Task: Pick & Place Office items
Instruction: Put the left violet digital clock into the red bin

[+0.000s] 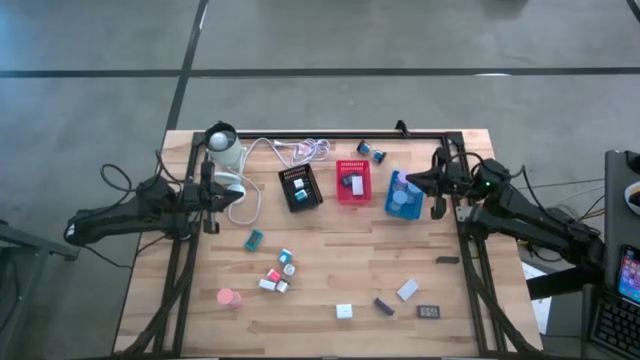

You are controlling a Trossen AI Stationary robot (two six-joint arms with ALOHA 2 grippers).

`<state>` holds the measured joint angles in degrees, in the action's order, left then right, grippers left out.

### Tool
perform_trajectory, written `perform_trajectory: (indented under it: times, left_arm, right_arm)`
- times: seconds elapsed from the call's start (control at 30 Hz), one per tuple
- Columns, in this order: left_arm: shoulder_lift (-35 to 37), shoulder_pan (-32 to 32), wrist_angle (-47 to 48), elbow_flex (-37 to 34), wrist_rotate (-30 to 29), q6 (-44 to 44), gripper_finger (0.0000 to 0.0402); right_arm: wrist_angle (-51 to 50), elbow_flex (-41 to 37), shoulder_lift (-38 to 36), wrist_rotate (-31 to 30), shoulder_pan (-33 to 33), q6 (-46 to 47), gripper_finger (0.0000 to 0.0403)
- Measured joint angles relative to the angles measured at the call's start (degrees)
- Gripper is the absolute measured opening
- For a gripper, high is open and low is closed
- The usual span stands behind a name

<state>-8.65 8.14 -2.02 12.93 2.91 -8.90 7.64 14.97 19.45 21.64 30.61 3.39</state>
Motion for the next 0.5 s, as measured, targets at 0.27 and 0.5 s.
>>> perform_trajectory:
  times: [0.27,0.5]
  left_arm:
    - [0.2,0.0,-0.4,-0.1,-2.0,-0.8,0.0012]
    - [0.2,0.0,1.9,-0.2,-2.0,-2.7,0.0012]
  right_arm:
    - [-1.6,-5.0,-9.7,-0.8,0.0,1.4,0.0012]
    - [-5.9,-5.0,-13.8,-0.7,0.0,-1.4,0.0012]
